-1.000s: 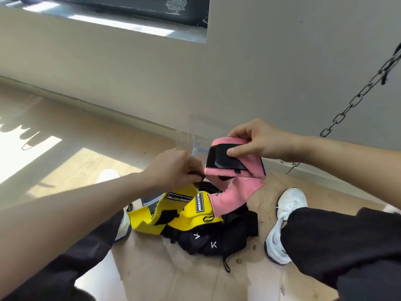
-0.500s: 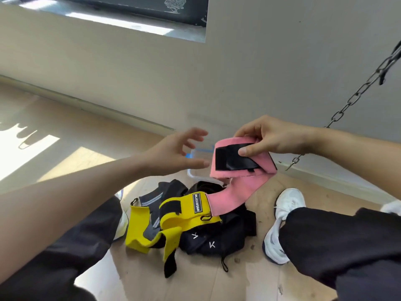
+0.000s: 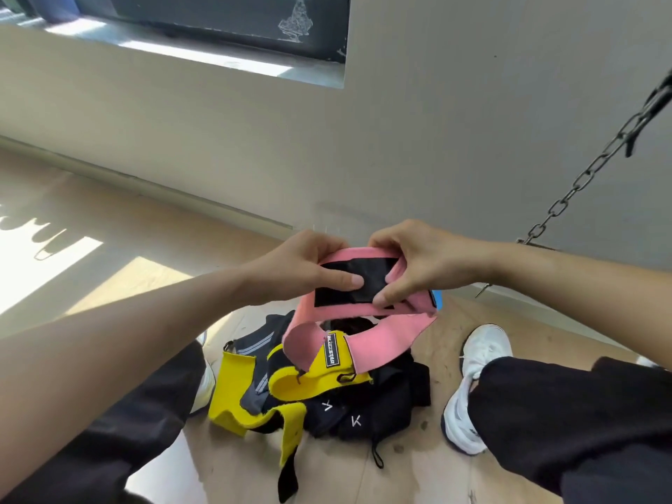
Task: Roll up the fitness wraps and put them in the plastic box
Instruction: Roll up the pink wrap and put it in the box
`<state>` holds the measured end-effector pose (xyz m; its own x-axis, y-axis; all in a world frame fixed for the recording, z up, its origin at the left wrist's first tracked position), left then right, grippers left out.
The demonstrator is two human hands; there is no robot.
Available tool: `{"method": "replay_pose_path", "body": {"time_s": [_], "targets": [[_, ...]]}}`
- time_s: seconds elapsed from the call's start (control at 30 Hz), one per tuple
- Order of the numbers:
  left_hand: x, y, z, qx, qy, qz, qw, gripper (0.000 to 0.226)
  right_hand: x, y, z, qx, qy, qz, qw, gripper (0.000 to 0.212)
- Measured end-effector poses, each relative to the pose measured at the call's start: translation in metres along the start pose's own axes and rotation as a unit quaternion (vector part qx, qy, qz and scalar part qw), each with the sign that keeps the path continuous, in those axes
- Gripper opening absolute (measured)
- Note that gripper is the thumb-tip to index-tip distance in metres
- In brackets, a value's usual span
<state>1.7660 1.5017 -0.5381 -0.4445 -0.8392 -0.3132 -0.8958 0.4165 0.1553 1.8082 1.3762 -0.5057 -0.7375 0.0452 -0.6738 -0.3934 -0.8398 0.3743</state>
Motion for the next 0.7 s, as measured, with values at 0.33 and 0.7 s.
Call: {"method": "replay_pose_path", "body": {"time_s": [0.33, 0.7], "targets": [[-0.017, 0.009, 0.006, -0.043, -0.092, 0.06, 0.993, 0.03, -0.025, 0.007, -0.009, 0.036, -0.069, -0.024, 0.997, 0.014], [-0.041, 0.026, 0.009, -0.067, -0.069, 0.027, 0.995, 0.054, -0.043, 0.027, -0.064, 0.128, 0.013, 0.03, 0.991, 0.024]]}}
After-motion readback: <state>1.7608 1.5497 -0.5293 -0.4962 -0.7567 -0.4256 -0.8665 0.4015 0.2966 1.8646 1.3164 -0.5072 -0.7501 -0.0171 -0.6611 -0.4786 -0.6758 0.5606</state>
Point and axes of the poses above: each hand's wrist, its own y-axis away from the middle knuckle, its own x-axis out of the palm, z = x × y, the point moved 8 cm from there along -y, towards the middle knuckle, and after that the axes turned 9 degrees about z, right-handed, at the moved point
